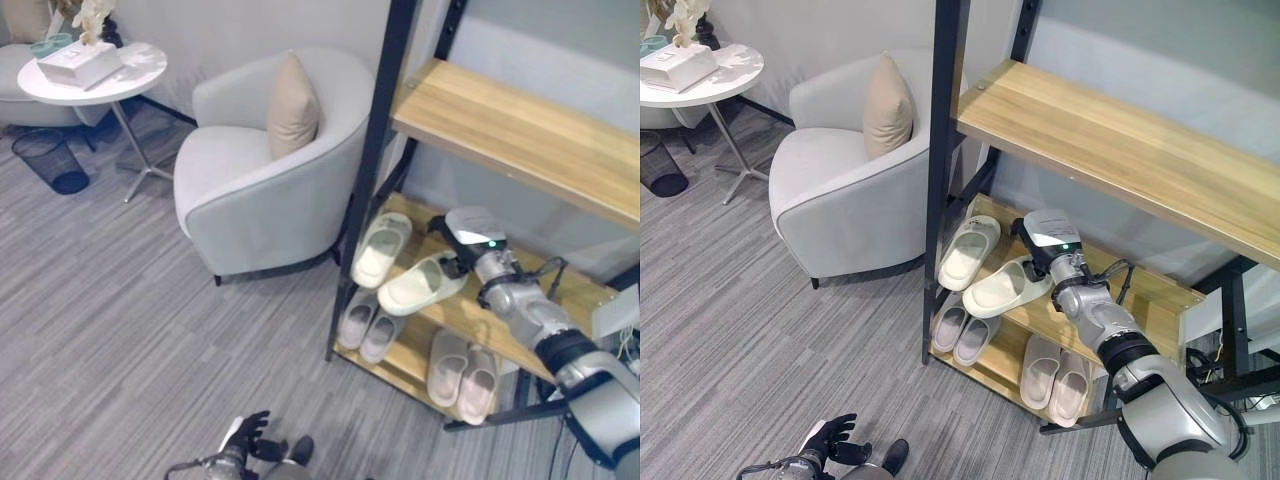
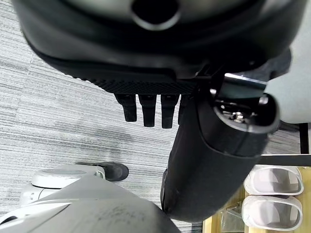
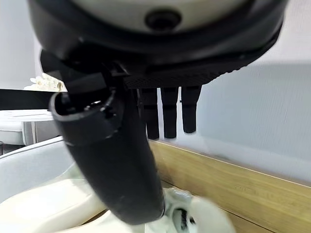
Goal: Arrange the slippers neatly on the shoe rack.
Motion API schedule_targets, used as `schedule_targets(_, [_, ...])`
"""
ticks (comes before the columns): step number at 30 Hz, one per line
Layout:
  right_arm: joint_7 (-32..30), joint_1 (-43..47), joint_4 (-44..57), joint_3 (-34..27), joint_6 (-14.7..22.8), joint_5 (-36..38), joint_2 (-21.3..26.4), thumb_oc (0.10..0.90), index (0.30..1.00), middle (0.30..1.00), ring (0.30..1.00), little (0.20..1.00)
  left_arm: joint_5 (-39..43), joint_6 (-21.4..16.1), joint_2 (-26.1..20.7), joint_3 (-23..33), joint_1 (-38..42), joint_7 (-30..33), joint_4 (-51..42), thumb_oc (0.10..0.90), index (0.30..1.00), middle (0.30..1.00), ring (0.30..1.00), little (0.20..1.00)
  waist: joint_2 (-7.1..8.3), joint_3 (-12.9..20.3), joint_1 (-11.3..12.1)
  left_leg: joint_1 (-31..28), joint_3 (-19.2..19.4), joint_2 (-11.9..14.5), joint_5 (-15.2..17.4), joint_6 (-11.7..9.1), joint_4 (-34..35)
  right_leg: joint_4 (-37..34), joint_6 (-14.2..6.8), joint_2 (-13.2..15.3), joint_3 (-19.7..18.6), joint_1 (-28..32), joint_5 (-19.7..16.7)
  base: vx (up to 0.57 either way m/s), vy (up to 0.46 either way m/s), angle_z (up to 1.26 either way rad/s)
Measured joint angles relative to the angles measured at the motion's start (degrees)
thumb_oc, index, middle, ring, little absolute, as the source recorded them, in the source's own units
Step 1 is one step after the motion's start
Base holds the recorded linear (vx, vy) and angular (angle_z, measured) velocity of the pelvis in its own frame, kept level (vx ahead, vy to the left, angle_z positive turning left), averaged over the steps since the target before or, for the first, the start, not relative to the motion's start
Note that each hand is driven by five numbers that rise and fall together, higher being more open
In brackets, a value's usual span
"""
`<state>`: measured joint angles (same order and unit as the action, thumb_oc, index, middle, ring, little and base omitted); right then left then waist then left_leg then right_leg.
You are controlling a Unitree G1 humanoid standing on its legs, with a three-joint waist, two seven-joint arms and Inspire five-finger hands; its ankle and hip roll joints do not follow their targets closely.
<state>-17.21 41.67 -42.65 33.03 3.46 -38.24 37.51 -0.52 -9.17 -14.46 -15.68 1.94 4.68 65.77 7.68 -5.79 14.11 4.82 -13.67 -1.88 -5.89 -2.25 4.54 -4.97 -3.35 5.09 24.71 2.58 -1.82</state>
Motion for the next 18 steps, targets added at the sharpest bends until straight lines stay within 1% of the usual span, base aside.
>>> schedule_targets(5, [-0.06, -0.26, 1.9, -0.14, -0.01, 0.01, 0.45, 0.8, 0.9, 0.9, 0.9, 0.9, 0.0, 0.08, -0.1, -0.01, -0.19, 0.13, 0.08, 0.8, 0.9, 0.9, 0.9, 0.9, -0.14, -0.06, -1.3, -0.03, 0.12, -0.2, 0.0, 0.0, 0.0, 0.0, -0.06, 0.26, -0.07, -0.02, -0.04, 0.0, 0.002, -0.01])
schedule_targets(10, [-0.2, -1.09, 5.32, -1.09, 0.05, 0.1, 1.27, 0.8, 0.9, 0.9, 0.9, 0.9, 0.0, 0.26, -0.07, -0.02, -0.26, 0.18, 0.08, 0.8, 0.9, 0.9, 0.9, 0.9, -0.45, -0.06, -1.8, -0.29, 0.94, -0.22, 0.01, -0.01, 0.0, 0.0, -0.23, 0.39, -0.58, 0.0, -0.17, 0.0, 0.009, -0.06])
schedule_targets(15, [-0.62, -4.71, 12.48, -6.32, 0.3, 1.35, 1.1, 0.8, 0.9, 0.9, 0.9, 0.9, 0.01, 0.44, 0.09, 0.07, -0.6, 0.28, 0.09, 0.8, 0.9, 0.9, 0.9, 0.9, -1.19, -0.2, -2.98, -0.56, 1.2, -0.2, 0.02, -0.01, 0.0, 0.0, -0.17, 0.43, -0.83, 0.13, -0.23, 0.0, 0.002, -0.01])
schedule_targets(16, [-0.82, -5.49, 13.66, -7.21, 0.45, 1.7, 1.08, 0.8, 0.9, 0.9, 0.9, 0.9, 0.0, 0.43, 0.13, 0.06, -0.66, 0.4, 0.08, 0.8, 0.9, 0.9, 0.9, 0.9, -1.3, -0.2, -2.86, -0.58, 1.25, -0.2, 0.02, -0.01, 0.0, 0.0, -0.17, 0.43, -0.83, 0.15, -0.24, 0.0, 0.003, -0.06])
schedule_targets(18, [-1.55, -6.16, 15.12, -7.62, 0.44, 2.89, 1.04, 0.8, 0.9, 0.9, 0.9, 0.9, 0.0, 0.48, 0.28, 0.05, -0.77, 0.95, 0.1, 0.8, 0.9, 0.9, 0.9, 0.9, -1.62, -0.22, -3.06, -0.94, 1.63, -0.19, 0.03, -0.03, 0.0, 0.0, -0.17, 0.45, -1.09, 0.38, -0.27, 0.0, 0.004, -0.06])
